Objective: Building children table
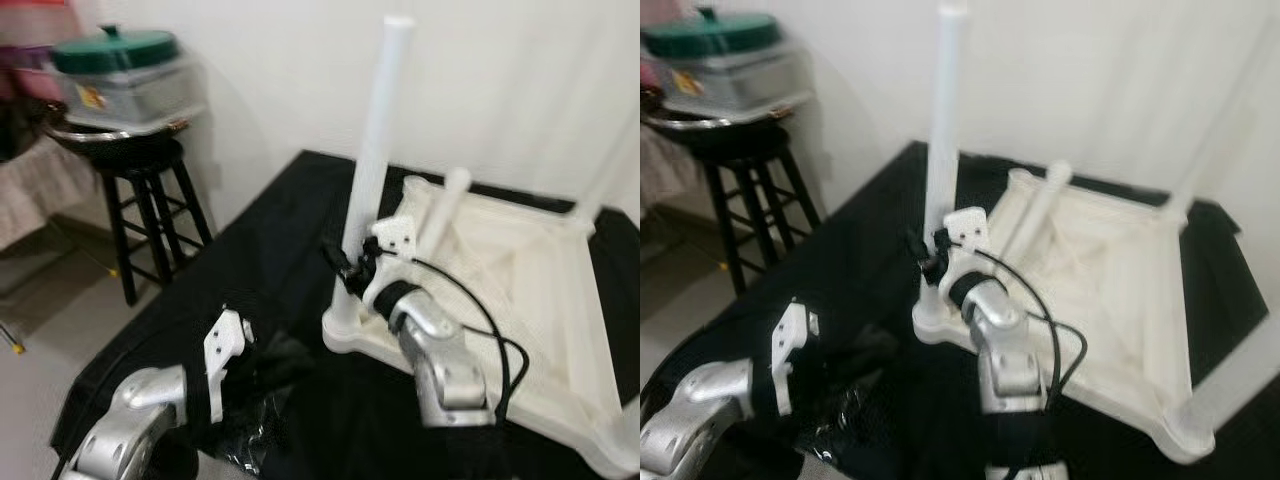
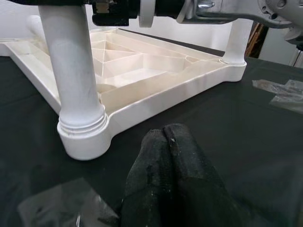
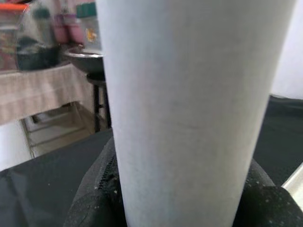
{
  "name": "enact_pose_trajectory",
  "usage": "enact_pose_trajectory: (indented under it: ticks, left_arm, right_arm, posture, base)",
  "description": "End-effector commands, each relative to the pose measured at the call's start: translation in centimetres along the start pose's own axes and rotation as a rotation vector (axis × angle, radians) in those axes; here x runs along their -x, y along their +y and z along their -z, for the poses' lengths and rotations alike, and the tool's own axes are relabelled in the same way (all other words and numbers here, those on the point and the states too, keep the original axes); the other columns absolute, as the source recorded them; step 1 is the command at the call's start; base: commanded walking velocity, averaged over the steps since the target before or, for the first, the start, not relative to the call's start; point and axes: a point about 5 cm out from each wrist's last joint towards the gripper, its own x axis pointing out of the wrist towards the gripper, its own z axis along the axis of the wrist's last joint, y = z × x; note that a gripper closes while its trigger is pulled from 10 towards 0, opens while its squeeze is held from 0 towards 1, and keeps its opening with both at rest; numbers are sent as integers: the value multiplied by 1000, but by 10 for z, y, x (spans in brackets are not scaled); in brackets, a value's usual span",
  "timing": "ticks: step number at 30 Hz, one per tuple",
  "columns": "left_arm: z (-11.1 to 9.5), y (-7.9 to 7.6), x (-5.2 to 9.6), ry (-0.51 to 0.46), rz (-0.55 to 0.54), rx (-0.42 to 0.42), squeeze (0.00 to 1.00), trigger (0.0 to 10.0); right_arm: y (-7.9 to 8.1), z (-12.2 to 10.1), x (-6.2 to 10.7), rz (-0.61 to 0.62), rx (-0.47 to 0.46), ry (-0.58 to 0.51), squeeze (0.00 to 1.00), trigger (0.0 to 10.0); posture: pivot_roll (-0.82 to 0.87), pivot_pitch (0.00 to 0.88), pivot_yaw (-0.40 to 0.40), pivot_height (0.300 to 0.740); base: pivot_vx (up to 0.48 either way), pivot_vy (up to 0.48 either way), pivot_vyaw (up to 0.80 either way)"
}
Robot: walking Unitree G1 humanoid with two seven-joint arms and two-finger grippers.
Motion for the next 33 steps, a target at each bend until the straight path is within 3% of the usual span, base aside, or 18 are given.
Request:
enact_pose_trajectory:
  ticks: [1, 3, 4, 5, 6, 7, 8, 11, 12, 15, 16, 17, 18, 22, 25, 26, 32, 33]
  left_arm:
    - [-1, 3, 3, 1, -10, -7, 0, 10000]
    - [-1, 3, 4, -3, -21, -9, 0, 10000]
    - [-1, 3, 5, -5, -27, -9, 0, 10000]
    - [-1, 4, 5, -5, -27, -7, 0, 10000]
    - [-1, 4, 5, 0, -21, -4, 0, 10000]
    - [-1, 4, 5, 0, -21, -4, 0, 10000]
    - [-1, 4, 5, 7, -10, -2, 0, 10000]
    - [-1, 5, 5, 13, 0, -1, 0, 10000]
    - [-1, 5, 4, 10, -3, -2, 0, 10000]
    - [-1, 5, 4, 7, -5, -2, 0, 10000]
    - [-1, 6, 4, 4, -8, -4, 0, 10000]
    - [-1, 6, 4, 4, -8, -4, 0, 10000]
    - [-1, 5, 3, 2, -9, -5, 0, 10000]
    - [-2, 5, 1, -2, -10, -6, 0, 10000]
    - [-2, 4, 0, -3, -10, -6, 0, 10000]
    - [-2, 3, 0, -3, -7, -6, 0, 10000]
    - [-2, 3, 0, -4, -6, -6, 0, 10000]
    - [-2, 2, 0, -5, -6, -6, 0, 10000]
  right_arm:
    - [4, 39, 2, -21, -11, 185, 0, 0]
    - [8, 39, 2, -41, 1, 192, 0, 0]
    - [10, 38, 1, -66, 13, 196, 0, 6314]
    - [10, 37, 1, -92, 5, 195, 0, 10000]
    - [13, 33, 2, -101, -12, 188, 98, 10000]
    - [13, 33, 2, -101, -12, 188, 98, 10000]
    - [13, 27, 2, -146, -31, 164, 1000, 10000]
    - [16, 12, 3, -249, -39, 114, 1000, 10000]
    - [13, -1, 3, -351, 1, 63, 1000, 10000]
    - [11, -9, 3, -416, 33, 33, 1000, 10000]
    - [5, -16, 3, -515, 84, 12, 875, 10000]
    - [5, -16, 3, -515, 84, 12, 875, 10000]
    - [-4, -20, 2, -590, 164, 17, 0, 10000]
    - [-21, -34, -2, -745, 242, 22, 0, 10000]
    - [-22, -38, -2, -792, 241, 12, 0, 10000]
    - [-31, -44, -8, -853, 221, 17, 0, 10000]
    - [-40, -50, -15, -868, 175, 21, 0, 10000]
    - [-43, -51, -16, -892, 134, 19, 0, 0]
  posture:
    - [-29, 0, -56, 740]
    - [-26, 0, -52, 740]
    - [-26, 0, -43, 740]
    - [-27, 0, -41, 740]
    - [-27, 0, -41, 740]
    - [-27, 0, -41, 740]
    - [-27, 0, -39, 740]
    - [-30, 0, -36, 740]
    - [-32, 0, -34, 740]
    - [-32, 0, -35, 740]
    - [-30, 0, -43, 740]
    - [-30, 0, -43, 740]
    - [-27, 0, -50, 740]
    - [-21, 0, -57, 740]
    - [-20, 0, -54, 740]
    - [-13, 0, -63, 740]
    - [-10, 0, -66, 740]
    - [-2, 0, -72, 740]
  base:
    - [0, 0, 0]
    - [0, 0, 0]
    - [0, 0, 0]
    - [0, 0, 0]
    - [0, 0, 0]
    - [0, 0, 0]
    - [0, 0, 0]
    - [0, 0, 0]
    - [0, 0, 0]
    - [0, 0, 0]
    - [0, 0, 0]
    - [0, 0, 0]
    - [0, 0, 0]
    - [0, 0, 0]
    - [0, 0, 0]
    - [0, 0, 0]
    - [0, 0, 0]
    - [0, 0, 0]
